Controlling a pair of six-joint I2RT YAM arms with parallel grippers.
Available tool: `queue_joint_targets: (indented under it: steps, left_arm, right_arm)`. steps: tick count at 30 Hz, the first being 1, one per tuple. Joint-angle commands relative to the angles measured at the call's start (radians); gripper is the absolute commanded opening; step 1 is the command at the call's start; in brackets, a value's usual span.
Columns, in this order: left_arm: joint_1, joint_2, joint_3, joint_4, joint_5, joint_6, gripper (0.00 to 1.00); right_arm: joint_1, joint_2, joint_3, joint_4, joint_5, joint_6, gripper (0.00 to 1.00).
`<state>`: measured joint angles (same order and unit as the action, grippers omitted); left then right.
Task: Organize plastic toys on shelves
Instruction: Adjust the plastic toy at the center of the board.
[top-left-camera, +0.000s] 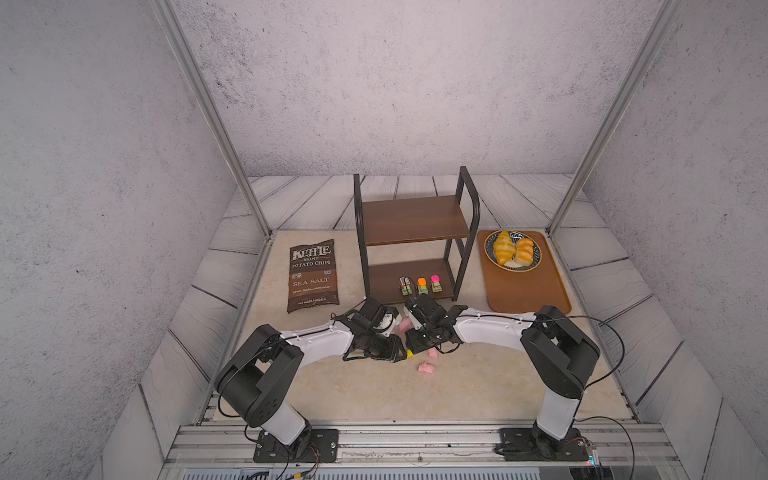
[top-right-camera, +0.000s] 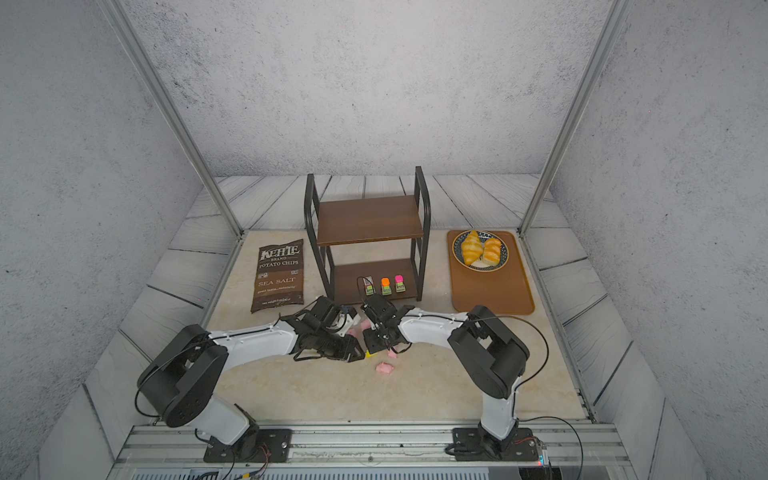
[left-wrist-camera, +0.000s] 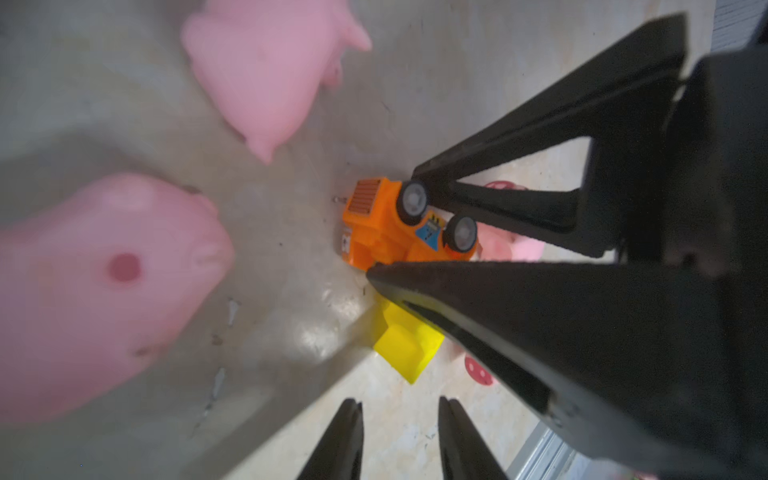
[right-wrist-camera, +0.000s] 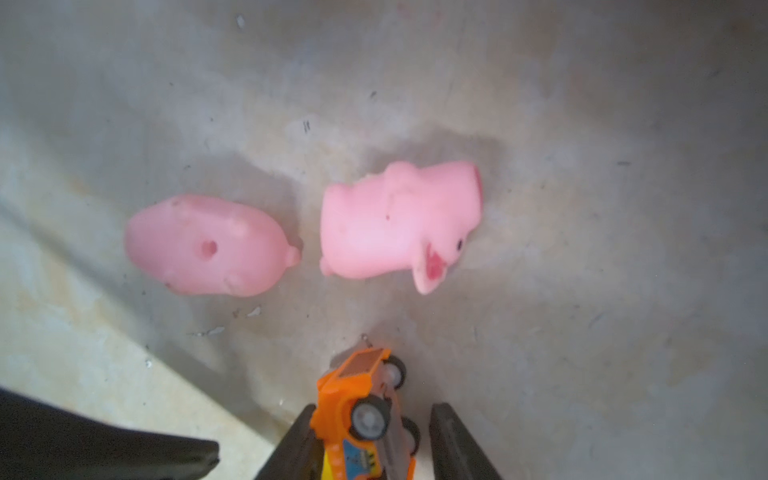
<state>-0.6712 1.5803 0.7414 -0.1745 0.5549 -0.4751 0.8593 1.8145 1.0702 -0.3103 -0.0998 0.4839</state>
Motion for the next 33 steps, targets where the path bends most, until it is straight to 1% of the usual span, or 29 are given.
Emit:
queue_joint_targets:
  steps: [1,8,11,17,21,26,33]
  left_arm:
    - [-0.013,0.033,0.011,0.001,0.005,0.023,0.36]
    - [-0.014,0.054,0.023,-0.011,-0.036,0.020,0.35]
    - [-0.014,0.051,0.022,-0.017,-0.069,0.012,0.35]
    - [-0.014,0.051,0.021,-0.028,-0.111,0.006,0.31]
    - [-0.014,0.047,0.022,-0.031,-0.114,0.005,0.30]
    - [-0.014,0.041,0.024,-0.036,-0.117,0.005,0.30]
    - [-0.015,0.031,0.023,-0.041,-0.118,0.006,0.30]
  right_arm:
    - [0.003,-0.074,0.013,-0.050,-0.009,0.014,0.47]
    - [0.003,-0.112,0.014,-0.059,-0.011,0.016,0.49]
    - [0.001,-0.130,0.010,-0.064,0.015,0.021,0.49]
    - [-0.008,-0.154,-0.005,-0.062,0.046,0.025,0.35]
    - [-0.017,-0.152,-0.007,-0.073,0.074,0.031,0.28]
    - [-0.030,-0.151,-0.021,-0.077,0.078,0.035,0.26]
    - [-0.035,-0.125,-0.032,-0.078,0.078,0.030,0.25]
